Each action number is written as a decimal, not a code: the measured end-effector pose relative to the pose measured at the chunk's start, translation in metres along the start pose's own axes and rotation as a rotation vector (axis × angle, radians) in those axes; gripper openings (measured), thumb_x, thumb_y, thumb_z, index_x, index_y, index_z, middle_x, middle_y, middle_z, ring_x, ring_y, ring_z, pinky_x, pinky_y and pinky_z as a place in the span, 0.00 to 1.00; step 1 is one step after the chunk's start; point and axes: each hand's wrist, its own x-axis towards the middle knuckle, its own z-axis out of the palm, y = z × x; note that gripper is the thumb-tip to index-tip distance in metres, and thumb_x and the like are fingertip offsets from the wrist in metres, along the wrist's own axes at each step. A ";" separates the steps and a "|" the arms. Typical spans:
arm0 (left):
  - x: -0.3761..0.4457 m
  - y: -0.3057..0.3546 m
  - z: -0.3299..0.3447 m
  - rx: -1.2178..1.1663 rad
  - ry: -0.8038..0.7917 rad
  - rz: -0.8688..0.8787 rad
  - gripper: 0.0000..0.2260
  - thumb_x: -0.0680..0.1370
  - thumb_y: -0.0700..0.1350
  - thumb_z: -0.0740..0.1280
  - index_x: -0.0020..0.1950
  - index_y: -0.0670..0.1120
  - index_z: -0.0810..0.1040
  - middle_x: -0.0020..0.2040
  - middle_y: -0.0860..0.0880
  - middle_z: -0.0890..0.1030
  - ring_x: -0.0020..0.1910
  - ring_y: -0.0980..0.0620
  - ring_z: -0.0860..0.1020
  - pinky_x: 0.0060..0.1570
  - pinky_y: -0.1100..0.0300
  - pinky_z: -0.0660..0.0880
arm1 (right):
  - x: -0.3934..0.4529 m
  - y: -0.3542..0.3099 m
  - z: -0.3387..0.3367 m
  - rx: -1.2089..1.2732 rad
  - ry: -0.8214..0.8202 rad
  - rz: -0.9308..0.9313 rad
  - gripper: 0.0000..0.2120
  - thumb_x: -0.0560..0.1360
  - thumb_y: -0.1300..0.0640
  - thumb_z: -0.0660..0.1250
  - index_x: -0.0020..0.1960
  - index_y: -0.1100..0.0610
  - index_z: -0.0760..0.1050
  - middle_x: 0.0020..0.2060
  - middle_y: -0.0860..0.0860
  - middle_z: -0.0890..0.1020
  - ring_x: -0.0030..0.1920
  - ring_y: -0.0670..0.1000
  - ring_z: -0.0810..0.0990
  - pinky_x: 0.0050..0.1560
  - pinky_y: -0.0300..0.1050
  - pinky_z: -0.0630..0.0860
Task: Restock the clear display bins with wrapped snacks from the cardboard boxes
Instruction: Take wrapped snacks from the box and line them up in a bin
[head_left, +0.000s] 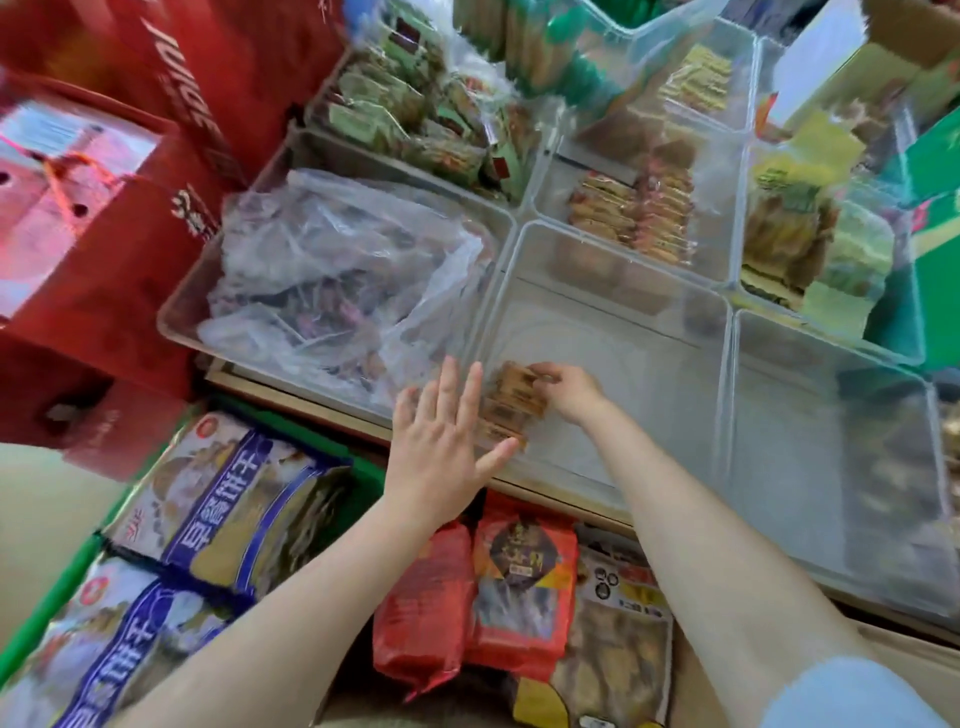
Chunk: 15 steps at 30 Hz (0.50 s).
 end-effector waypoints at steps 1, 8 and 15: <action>0.000 0.000 0.000 0.003 -0.002 0.003 0.41 0.78 0.71 0.48 0.81 0.44 0.61 0.77 0.38 0.66 0.70 0.40 0.72 0.69 0.40 0.66 | 0.000 -0.001 0.003 -0.017 -0.002 0.008 0.17 0.82 0.62 0.61 0.70 0.57 0.75 0.64 0.56 0.80 0.63 0.55 0.78 0.57 0.40 0.70; 0.001 -0.001 -0.007 0.010 -0.059 -0.010 0.41 0.78 0.72 0.44 0.83 0.46 0.53 0.80 0.40 0.60 0.74 0.42 0.66 0.73 0.43 0.56 | -0.016 -0.011 0.022 -0.061 0.027 -0.012 0.24 0.82 0.52 0.60 0.78 0.51 0.63 0.72 0.56 0.72 0.71 0.58 0.71 0.68 0.45 0.67; -0.008 0.060 -0.047 -0.126 -0.066 -0.093 0.29 0.81 0.52 0.64 0.77 0.39 0.64 0.80 0.33 0.55 0.78 0.35 0.57 0.74 0.40 0.57 | -0.140 0.022 -0.060 -0.009 0.086 -0.251 0.11 0.82 0.54 0.60 0.58 0.52 0.80 0.52 0.50 0.83 0.53 0.51 0.81 0.56 0.46 0.76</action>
